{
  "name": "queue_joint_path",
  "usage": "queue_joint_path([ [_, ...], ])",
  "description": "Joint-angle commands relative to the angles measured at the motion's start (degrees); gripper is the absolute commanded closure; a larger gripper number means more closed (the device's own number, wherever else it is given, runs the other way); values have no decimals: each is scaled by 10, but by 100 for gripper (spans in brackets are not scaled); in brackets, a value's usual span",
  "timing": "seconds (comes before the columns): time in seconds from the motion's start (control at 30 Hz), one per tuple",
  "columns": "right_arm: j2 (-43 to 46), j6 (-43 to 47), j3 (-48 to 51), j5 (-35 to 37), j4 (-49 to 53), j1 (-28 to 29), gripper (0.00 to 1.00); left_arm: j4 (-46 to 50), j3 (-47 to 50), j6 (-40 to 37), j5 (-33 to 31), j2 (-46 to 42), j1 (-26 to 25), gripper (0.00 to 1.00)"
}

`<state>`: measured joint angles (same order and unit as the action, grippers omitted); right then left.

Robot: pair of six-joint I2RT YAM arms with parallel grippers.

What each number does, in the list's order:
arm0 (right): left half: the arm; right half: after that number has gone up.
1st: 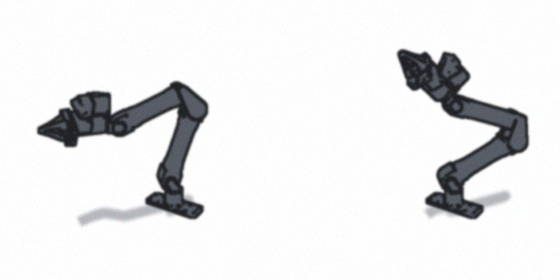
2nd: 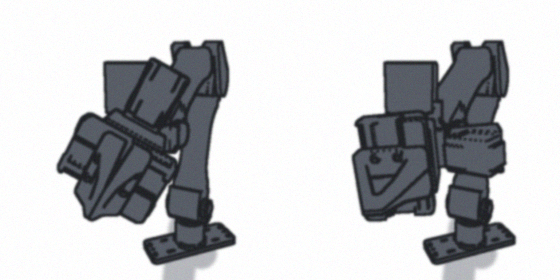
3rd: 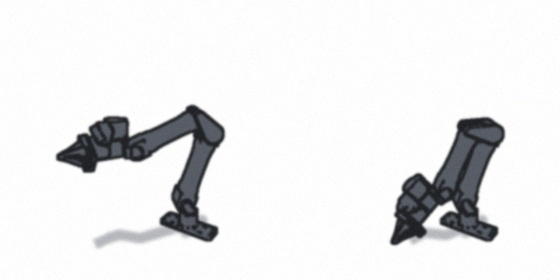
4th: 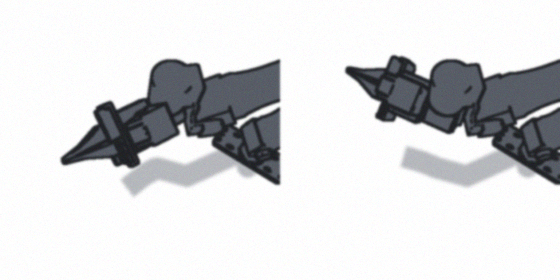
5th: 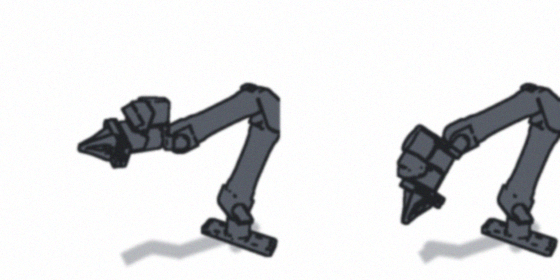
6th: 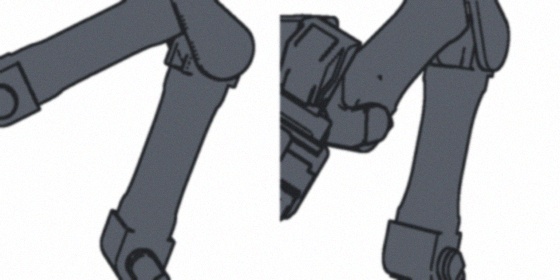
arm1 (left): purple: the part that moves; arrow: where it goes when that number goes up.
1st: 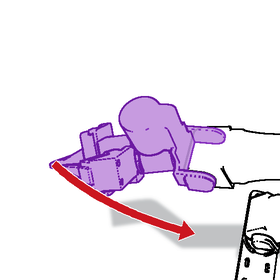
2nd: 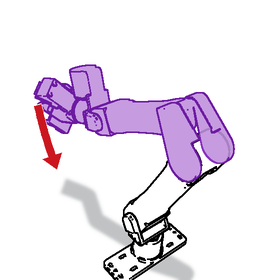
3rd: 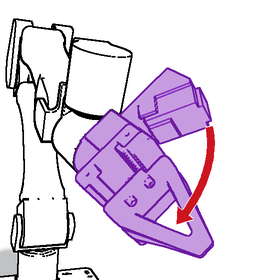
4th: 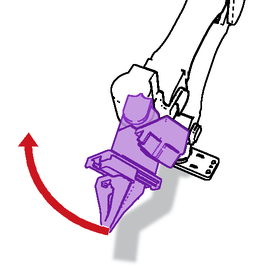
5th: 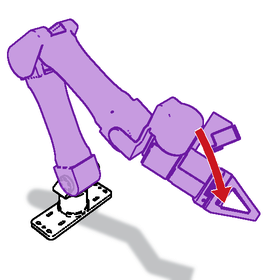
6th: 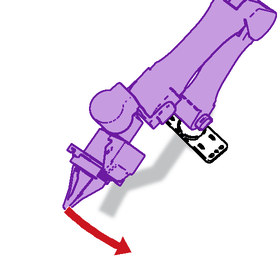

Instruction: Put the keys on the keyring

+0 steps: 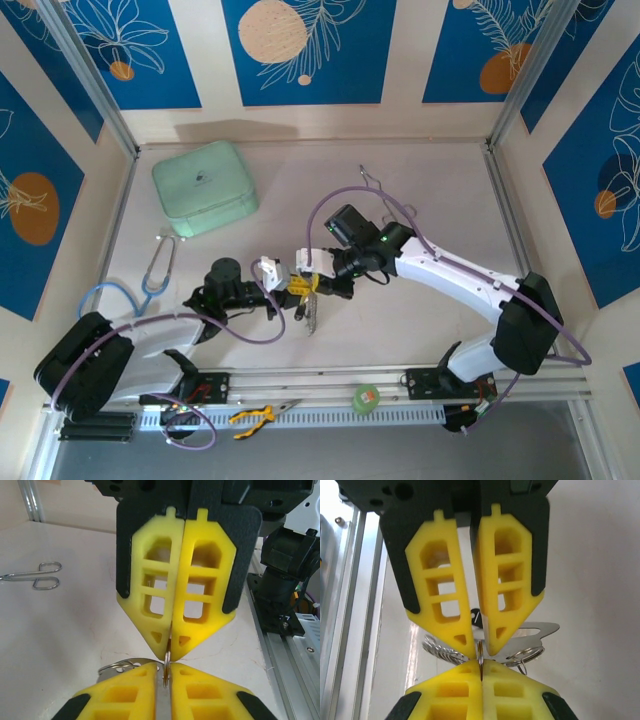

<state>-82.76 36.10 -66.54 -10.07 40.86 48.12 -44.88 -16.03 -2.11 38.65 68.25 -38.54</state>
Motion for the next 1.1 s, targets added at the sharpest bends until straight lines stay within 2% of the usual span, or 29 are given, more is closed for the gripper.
queue_joint_path([
  [0.0,-4,17,-30,3,39,12,100,10,-16,-18,15,-11,-3,88],
  [0.37,-22,7,-48,-14,30,22,100,6,-24,-16,33,5,-2,92],
  [0.67,-19,-5,-39,-10,8,14,100,12,-23,-15,45,6,-3,89],
  [0.8,-17,-14,-33,-24,-9,12,100,6,-23,-15,54,6,-2,100],
  [0.93,6,-43,-3,-45,-61,-3,100,0,-21,-16,57,1,-2,100],
  [1.03,52,-81,61,-85,-145,-35,74,-21,-10,-9,47,-5,-2,100],
  [1.07,69,-90,86,-104,-175,-47,70,-33,-5,-6,42,-5,-3,100],
])
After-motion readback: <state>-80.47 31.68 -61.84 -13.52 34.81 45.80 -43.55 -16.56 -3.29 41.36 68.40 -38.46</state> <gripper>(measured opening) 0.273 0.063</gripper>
